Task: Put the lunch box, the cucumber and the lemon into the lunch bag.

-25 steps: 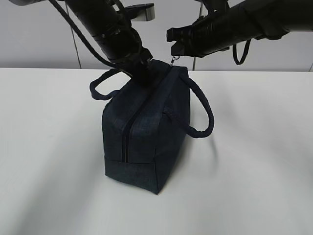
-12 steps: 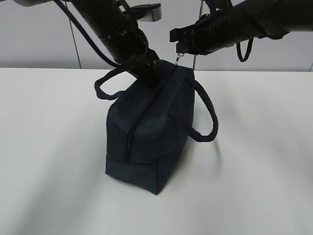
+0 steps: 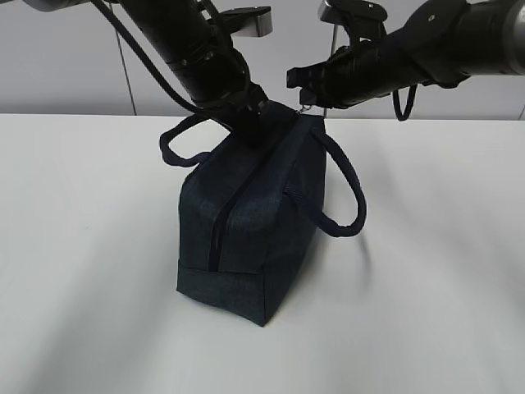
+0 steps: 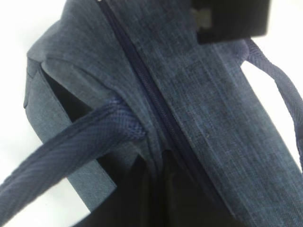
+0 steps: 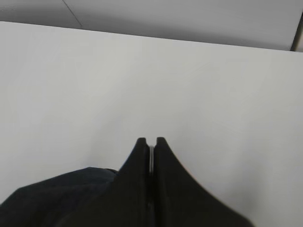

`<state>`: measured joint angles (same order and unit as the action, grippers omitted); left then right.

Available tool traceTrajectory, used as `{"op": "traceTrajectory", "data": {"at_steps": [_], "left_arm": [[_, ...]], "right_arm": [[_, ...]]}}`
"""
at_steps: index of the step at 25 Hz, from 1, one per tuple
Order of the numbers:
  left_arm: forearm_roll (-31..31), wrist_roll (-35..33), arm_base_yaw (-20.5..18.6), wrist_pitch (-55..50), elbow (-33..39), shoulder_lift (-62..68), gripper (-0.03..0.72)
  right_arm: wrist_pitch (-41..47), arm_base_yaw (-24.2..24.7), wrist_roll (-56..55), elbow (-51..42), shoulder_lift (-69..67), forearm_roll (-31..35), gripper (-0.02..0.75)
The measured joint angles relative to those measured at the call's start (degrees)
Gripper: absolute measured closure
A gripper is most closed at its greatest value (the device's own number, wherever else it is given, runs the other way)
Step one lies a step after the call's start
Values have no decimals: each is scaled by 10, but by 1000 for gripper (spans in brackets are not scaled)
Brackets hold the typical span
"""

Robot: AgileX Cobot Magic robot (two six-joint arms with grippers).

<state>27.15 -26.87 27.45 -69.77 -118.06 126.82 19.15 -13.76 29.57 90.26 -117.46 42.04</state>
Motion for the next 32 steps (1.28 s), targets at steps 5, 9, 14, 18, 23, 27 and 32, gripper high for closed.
{"op": "traceTrajectory", "data": {"at_steps": [5, 9, 14, 18, 23, 27, 32], "left_arm": [[-2, -1, 3, 0, 0, 0, 697], [-3, -1, 5, 2, 0, 0, 697], [-3, -1, 5, 3, 0, 0, 697], [-3, -1, 5, 3, 0, 0, 697], [-3, -1, 7, 3, 0, 0, 697], [-4, -1, 8, 3, 0, 0, 697], [-6, -1, 8, 3, 0, 0, 697]], "right_arm": [[-2, 0, -6, 16, -6, 1, 738], [2, 0, -7, 31, -6, 2, 738], [2, 0, -8, 45, -23, 2, 738], [1, 1, -11, 50, -45, 2, 738], [-3, 2, -13, 50, -54, 3, 738], [-3, 2, -15, 50, -64, 6, 738], [-4, 2, -19, 53, -72, 12, 738]]}}
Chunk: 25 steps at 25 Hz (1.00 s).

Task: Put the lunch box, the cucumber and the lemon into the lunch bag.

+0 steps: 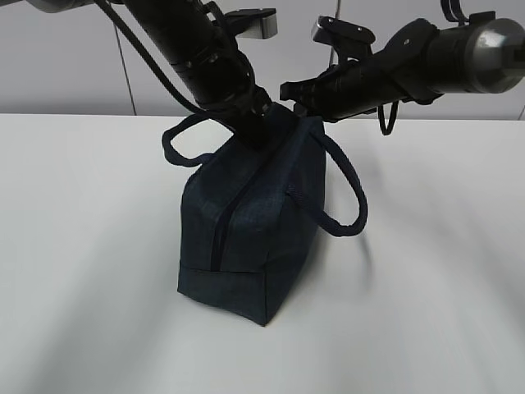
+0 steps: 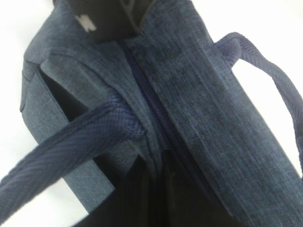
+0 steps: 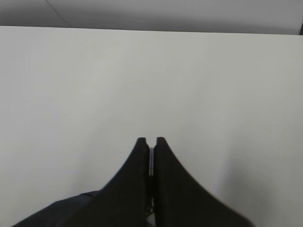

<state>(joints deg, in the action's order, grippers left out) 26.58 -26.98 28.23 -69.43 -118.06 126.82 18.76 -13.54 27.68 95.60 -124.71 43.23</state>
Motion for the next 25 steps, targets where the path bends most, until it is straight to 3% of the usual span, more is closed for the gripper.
{"op": "traceTrajectory", "data": {"at_steps": [21, 25], "left_arm": [[-13, 0, 0, 0, 0, 0, 697], [-14, 29, 0, -1, 0, 0, 670]], "right_arm": [[26, 9, -9, 4, -15, 11, 738], [36, 11, -9, 4, -3, 9, 738]]}}
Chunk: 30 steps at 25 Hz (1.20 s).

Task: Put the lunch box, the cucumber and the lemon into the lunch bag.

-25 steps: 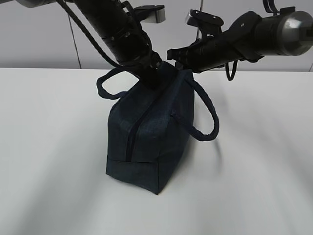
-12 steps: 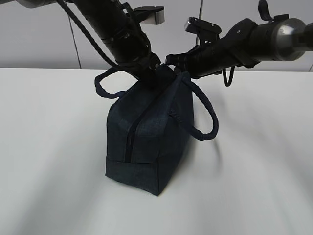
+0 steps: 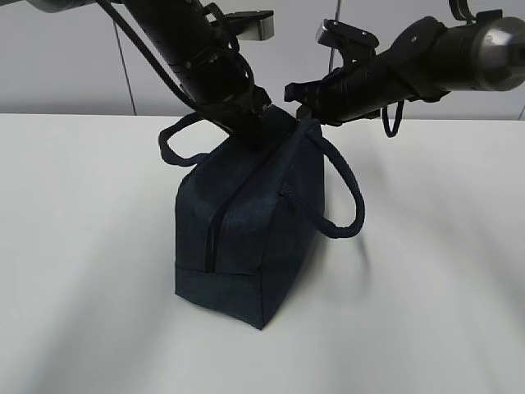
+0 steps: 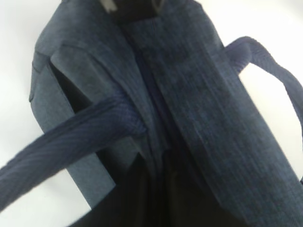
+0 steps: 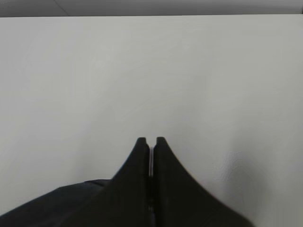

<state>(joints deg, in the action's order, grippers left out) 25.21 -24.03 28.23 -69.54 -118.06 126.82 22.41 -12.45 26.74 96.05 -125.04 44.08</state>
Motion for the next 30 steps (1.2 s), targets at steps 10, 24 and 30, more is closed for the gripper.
{"op": "traceTrajectory", "data": {"at_steps": [10, 24, 30], "left_arm": [[-25, 48, 0, -8, 0, -22, 343], [-41, 56, -18, -15, -54, -41, 357], [-37, 67, -21, -15, -54, -29, 363]], "right_arm": [[59, 2, 0, 0, 26, -4, 738], [77, 2, 0, 0, 43, -5, 738], [79, 2, 0, 0, 43, -6, 738]]}}
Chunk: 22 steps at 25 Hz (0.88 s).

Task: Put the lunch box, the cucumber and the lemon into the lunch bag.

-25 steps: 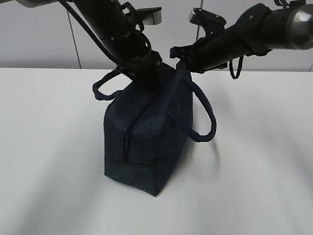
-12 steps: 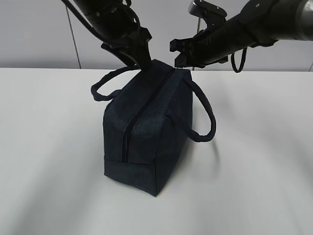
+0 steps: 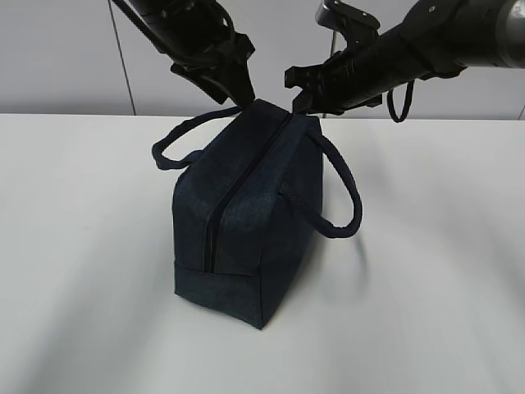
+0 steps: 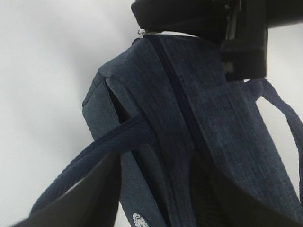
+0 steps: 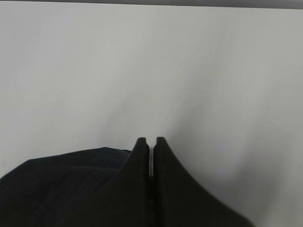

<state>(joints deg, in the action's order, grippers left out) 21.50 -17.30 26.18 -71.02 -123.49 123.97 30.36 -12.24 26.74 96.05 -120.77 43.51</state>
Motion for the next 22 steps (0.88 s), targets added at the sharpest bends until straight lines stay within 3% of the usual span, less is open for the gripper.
{"op": "traceTrajectory", "data": {"at_steps": [11, 13, 16, 17, 22], "left_arm": [[8, 2, 0, 0, 0, 45, 379], [8, 1, 0, 0, 0, 52, 439], [11, -7, 1, 0, -1, 56, 621], [11, -10, 2, 0, -1, 56, 651], [12, -16, 2, 0, -1, 56, 694]], "right_arm": [[0, 0, 0, 0, 0, 0, 738], [0, 0, 0, 0, 0, 0, 738], [-5, 0, 0, 0, 0, 0, 738], [-11, 0, 0, 0, 0, 0, 738], [-37, 0, 0, 0, 0, 0, 738]]}}
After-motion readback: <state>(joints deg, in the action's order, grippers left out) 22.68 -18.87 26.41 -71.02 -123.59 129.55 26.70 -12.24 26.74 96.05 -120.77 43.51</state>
